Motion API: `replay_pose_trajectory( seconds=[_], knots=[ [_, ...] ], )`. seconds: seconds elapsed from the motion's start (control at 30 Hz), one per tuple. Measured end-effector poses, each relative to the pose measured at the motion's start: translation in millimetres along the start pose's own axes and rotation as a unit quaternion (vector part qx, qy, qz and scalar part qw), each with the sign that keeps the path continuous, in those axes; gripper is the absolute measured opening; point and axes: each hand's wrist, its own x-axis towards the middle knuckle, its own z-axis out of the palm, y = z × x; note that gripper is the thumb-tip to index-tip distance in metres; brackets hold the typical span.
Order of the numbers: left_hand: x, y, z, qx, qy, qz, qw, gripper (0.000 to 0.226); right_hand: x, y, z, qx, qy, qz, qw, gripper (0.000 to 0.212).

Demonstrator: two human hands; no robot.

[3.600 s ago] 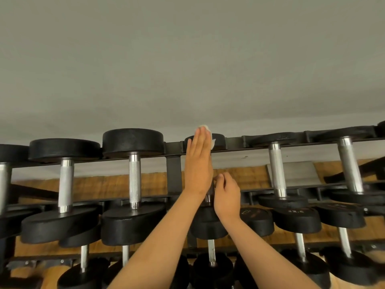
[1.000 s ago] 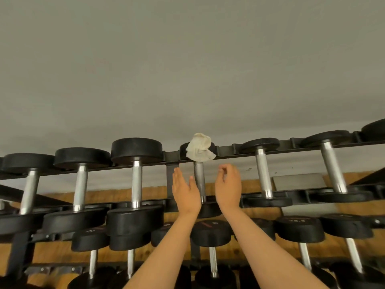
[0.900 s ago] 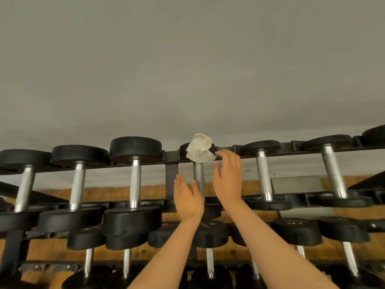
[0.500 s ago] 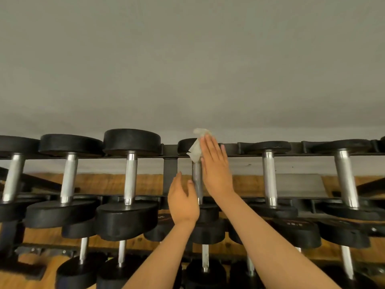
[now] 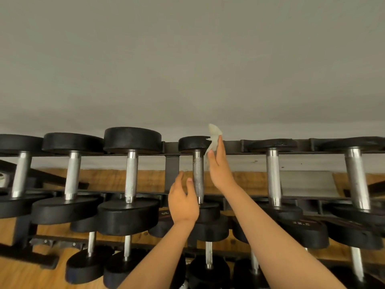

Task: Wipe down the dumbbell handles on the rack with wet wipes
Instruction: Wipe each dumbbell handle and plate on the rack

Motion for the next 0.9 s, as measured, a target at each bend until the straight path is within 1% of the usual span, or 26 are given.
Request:
replay_pose_trajectory(
  seconds=[0.07, 0.17, 0.27, 0.37, 0.47, 0.53, 0.57, 0.63, 0.7, 0.8, 0.9],
  knots=[
    [0, 0, 0, -0.005, 0.004, -0.001, 1.000, 0.045, 5, 0, -9, 0.022, -0.031, 0.019, 0.999, 0.061],
    [-1, 0, 0, -0.007, 0.007, -0.008, 1.000, 0.043, 4, 3, -16, 0.044, -0.061, 0.020, 0.997, 0.061],
    [-2, 1, -1, -0.007, 0.009, -0.015, 1.000, 0.043, 8, 4, -19, 0.023, -0.067, 0.009, 0.997, 0.061],
    [-2, 3, -1, -0.008, 0.009, -0.021, 1.000, 0.043, 14, 5, -19, -0.073, -0.034, -0.019, 0.997, 0.057],
    [-2, 3, -1, -0.005, 0.008, -0.034, 0.999, 0.042, 16, -3, -14, -0.195, 0.027, -0.013, 0.980, 0.049],
    [-2, 4, -1, -0.001, 0.011, -0.039, 0.999, 0.041, 17, -7, -11, -0.228, 0.055, 0.007, 0.972, 0.046],
    [-2, 4, -1, 0.001, 0.012, -0.038, 0.999, 0.041, 17, -6, -10, -0.214, 0.061, 0.003, 0.975, 0.046],
    [-2, 3, 0, 0.003, 0.015, -0.028, 1.000, 0.039, 12, -3, -9, -0.143, 0.064, -0.015, 0.988, 0.048],
    [-2, 2, 0, 0.001, 0.014, -0.019, 1.000, 0.038, 3, 4, -7, -0.110, 0.071, -0.033, 0.991, 0.056],
    [-1, -2, 0, 0.000, 0.021, -0.007, 1.000, 0.039, -14, 3, 4, -0.136, 0.080, -0.090, 0.983, 0.071],
    [0, -3, 0, 0.003, 0.030, 0.005, 1.000, 0.042, -11, -4, 15, -0.230, 0.057, -0.183, 0.954, 0.071]
  ],
)
